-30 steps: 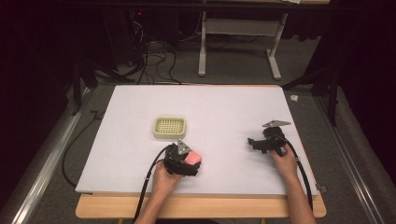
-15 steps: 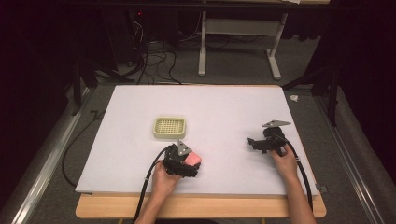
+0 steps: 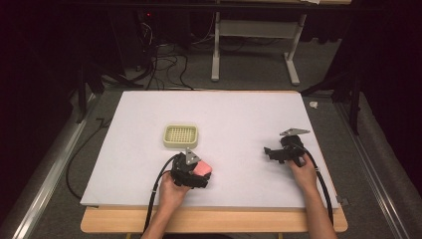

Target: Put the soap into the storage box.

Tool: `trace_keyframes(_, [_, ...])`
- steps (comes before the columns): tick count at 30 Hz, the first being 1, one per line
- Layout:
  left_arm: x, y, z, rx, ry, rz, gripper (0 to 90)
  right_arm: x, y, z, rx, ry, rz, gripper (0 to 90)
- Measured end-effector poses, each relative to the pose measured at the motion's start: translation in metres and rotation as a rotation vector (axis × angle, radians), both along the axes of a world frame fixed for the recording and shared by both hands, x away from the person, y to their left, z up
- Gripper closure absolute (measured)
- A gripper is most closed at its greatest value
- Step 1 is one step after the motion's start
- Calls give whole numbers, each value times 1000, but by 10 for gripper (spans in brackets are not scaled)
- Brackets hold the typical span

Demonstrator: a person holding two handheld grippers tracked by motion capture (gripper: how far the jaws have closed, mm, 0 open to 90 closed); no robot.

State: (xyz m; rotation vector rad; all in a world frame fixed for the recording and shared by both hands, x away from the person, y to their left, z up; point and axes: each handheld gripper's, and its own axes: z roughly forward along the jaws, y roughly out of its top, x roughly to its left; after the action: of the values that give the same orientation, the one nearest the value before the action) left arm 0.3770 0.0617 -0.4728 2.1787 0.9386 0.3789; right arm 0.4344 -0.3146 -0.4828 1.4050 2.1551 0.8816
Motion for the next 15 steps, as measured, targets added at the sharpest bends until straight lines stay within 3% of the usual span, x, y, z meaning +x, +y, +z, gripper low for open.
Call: trace_keyframes(15, [-2, 19, 13, -38, -2, 35, 140, 0, 0, 0, -1, 2, 1, 150])
